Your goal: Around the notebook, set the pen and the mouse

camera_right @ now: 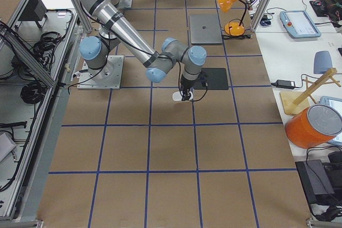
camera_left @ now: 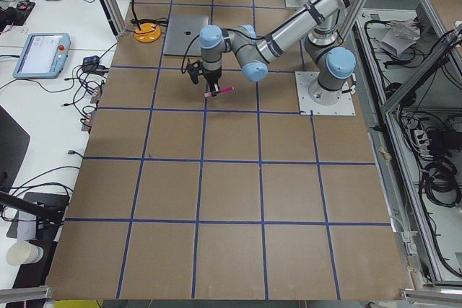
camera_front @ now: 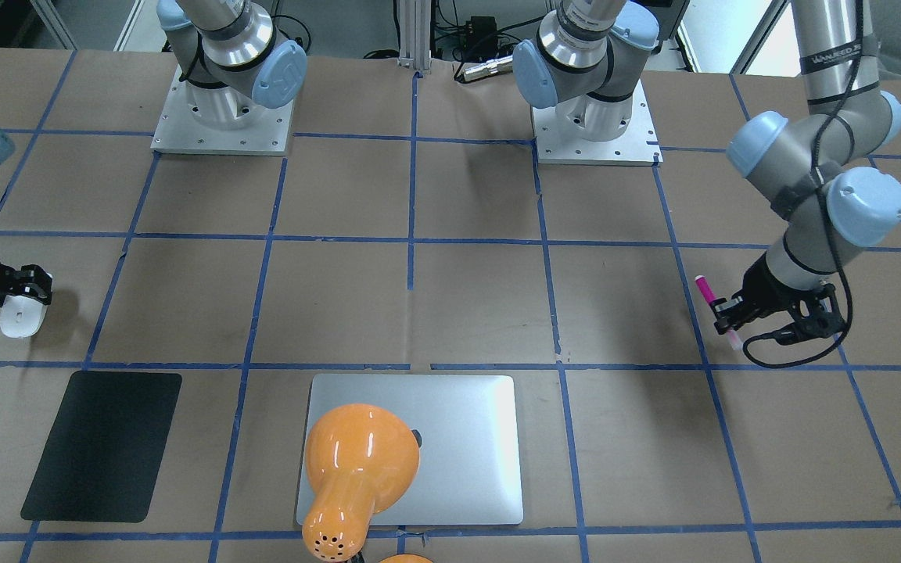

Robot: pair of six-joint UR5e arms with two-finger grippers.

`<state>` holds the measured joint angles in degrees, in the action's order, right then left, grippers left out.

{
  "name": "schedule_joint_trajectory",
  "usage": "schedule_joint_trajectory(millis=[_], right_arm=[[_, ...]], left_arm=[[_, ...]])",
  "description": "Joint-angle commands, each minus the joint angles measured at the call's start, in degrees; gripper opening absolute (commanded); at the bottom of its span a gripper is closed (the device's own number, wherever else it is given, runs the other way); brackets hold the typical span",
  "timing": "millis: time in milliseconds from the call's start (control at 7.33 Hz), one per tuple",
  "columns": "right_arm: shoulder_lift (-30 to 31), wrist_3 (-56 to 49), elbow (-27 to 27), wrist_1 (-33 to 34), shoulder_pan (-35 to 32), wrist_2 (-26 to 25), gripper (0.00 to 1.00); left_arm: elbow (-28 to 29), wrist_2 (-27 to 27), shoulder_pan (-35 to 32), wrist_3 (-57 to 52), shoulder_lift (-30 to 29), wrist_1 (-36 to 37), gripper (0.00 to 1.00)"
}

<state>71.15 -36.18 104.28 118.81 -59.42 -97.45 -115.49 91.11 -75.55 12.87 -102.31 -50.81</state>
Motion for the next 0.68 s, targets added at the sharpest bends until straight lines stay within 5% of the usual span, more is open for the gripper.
schedule_joint_trajectory(millis=[0,273,545], right_arm=[[-4.84,11.68,-10.03,-5.43,-9.27,0.5,0.13],[-10.83,20.66,-16.36,-4.99,-13.87,5.32,0.14],[-13.83,22.91,-16.92,-4.99,-15.2,5.34,0.2]], left_arm=[[2.09,-0.05,-13.78,28.15,-0.86,-0.08,0.0],[4.48,-0.4,-24.42,51.97,-2.71,-0.17,0.0],[5.01,-0.67,-32.87,74.73,-5.43,0.62,0.0]])
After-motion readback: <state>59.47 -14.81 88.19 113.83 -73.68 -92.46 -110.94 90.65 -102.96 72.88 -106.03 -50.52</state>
